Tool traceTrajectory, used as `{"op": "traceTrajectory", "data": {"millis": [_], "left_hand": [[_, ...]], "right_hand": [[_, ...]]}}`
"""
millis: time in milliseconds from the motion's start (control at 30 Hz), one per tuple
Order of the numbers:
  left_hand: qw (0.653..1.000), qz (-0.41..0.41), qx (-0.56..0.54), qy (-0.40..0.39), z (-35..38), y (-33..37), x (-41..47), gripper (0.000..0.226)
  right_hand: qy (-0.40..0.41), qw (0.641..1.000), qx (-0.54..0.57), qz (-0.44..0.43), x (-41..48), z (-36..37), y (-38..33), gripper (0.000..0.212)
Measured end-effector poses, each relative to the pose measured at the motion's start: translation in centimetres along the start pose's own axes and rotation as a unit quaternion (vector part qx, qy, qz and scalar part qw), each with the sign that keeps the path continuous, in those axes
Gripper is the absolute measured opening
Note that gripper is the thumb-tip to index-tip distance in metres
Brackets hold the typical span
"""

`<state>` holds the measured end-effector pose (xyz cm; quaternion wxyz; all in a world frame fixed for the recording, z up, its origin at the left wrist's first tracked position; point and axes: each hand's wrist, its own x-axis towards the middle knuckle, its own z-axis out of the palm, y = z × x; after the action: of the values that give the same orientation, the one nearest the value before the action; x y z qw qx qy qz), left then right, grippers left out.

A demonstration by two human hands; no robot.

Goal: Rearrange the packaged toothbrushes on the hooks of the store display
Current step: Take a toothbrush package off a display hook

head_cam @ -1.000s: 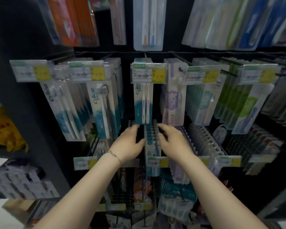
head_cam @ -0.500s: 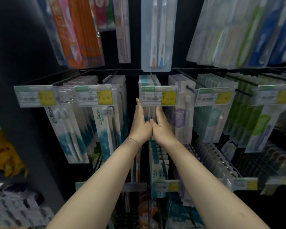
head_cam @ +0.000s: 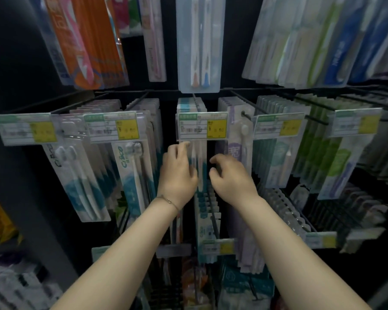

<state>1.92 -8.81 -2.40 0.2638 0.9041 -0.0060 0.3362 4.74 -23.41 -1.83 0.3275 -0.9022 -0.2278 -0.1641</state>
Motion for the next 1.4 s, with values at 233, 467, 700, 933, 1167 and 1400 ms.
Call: {"op": "traceTrajectory", "data": {"millis": [233,467,700,933,1167,1400], "left_hand": [[0.978,0.04,0.187,-0.089,1.2,1.4,-0.4,0.028],[0.988,0.024,0.072,-0.136,3.3,3.9,-0.2,0.05],[0.978,0.003,-0.117,-0.171,7.3,4.2,1.4,0.096],[0.97,-0.029,-0.174,-0.17,9.1,4.3,2.3,0.099],[0.972,-0.041,-0.163,-0.165,8.5,4.3,2.8,0.09],[0.989,-0.067,-0.089,-0.094,4.6,5.9,-0.4,0.062]], "right_hand": [[-0.042,0.985,-0.166,0.011,-1.9,-3.5,2.4,0.028],[0.002,0.991,-0.129,0.032,-2.2,-5.1,5.9,0.036],[-0.001,0.998,0.066,0.019,-0.3,-4.0,8.2,0.075],[-0.045,0.983,0.179,0.017,0.4,-3.4,7.5,0.08],[-0.066,0.983,0.171,0.002,0.3,-3.5,6.9,0.081],[0.109,0.986,0.116,-0.046,-1.4,-2.5,7.4,0.049]]}}
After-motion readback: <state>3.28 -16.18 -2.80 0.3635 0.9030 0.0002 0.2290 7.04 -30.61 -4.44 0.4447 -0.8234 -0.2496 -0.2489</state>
